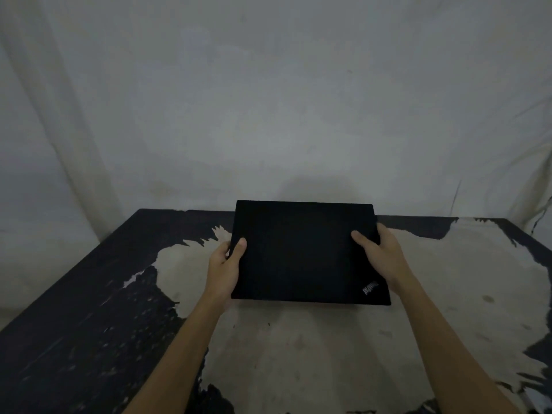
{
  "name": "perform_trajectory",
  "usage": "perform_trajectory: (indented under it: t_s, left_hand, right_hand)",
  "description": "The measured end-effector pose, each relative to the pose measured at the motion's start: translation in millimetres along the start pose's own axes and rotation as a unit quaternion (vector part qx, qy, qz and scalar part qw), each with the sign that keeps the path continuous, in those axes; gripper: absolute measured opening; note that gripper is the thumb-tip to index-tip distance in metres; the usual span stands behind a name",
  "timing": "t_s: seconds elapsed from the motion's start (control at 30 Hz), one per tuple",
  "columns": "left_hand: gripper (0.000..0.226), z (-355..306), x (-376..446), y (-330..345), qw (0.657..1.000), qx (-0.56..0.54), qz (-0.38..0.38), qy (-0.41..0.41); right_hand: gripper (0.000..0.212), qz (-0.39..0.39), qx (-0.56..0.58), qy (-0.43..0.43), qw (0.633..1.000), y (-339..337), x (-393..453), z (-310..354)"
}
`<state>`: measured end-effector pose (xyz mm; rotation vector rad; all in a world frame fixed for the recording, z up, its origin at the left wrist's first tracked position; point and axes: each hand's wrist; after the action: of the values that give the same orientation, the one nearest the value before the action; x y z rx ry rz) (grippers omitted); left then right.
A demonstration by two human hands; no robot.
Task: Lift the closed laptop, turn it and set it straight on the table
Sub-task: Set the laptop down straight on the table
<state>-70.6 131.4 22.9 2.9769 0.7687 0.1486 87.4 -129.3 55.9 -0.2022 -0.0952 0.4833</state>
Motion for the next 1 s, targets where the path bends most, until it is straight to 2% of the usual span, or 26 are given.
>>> perform_trajectory:
  t_s: [0.1,0.2,0.5,0.7,0.83,0.93,1.0]
  left_hand:
    - [0.033,7.9,4.0,5.6,0.999,-0.032,-0.009,-0.041]
    - [0.028,14.9,13.9,10.0,0.997,-0.032,-0.026,-0.059]
    - [0.011,27.0,53.6,13.1,0.989,0.128,-0.068,-0.019]
    - [0.015,39.3,71.0,14.4,0.973,0.217,-0.077,0.009]
    - [0.020,46.5,76.8,15.1,0.961,0.264,-0.079,0.018]
    - [0.016,46.7,79.3,15.8,0.952,0.293,-0.086,0.020]
    - [0.022,48.7,85.3,14.4,0.949,0.304,-0.082,0.021]
  right_hand:
    - [0.049,0.016,-0.051,-0.046,0.998,-3.7,-2.5,-15.2]
    - [0.053,0.026,-0.046,-0.032,0.998,-4.3,3.5,-28.1]
    - [0.052,-0.029,-0.043,0.010,0.999,7.0,38.5,-61.0]
    - [0.053,-0.060,-0.069,0.024,0.996,4.4,59.1,-73.4]
    - [0.072,-0.081,-0.115,0.037,0.989,-0.1,70.7,-78.3]
    - [0.063,-0.066,-0.138,0.042,0.987,-2.8,79.8,-82.4]
    - [0.060,-0.056,-0.146,0.047,0.987,-3.5,83.3,-82.7]
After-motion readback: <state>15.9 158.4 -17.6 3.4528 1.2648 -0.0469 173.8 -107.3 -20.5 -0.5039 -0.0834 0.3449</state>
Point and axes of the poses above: each hand's wrist, its own x-axis towards the middle knuckle, its own y-axis out of the palm, z = x × y, and after that the axes turned 14 degrees about z, right-handed
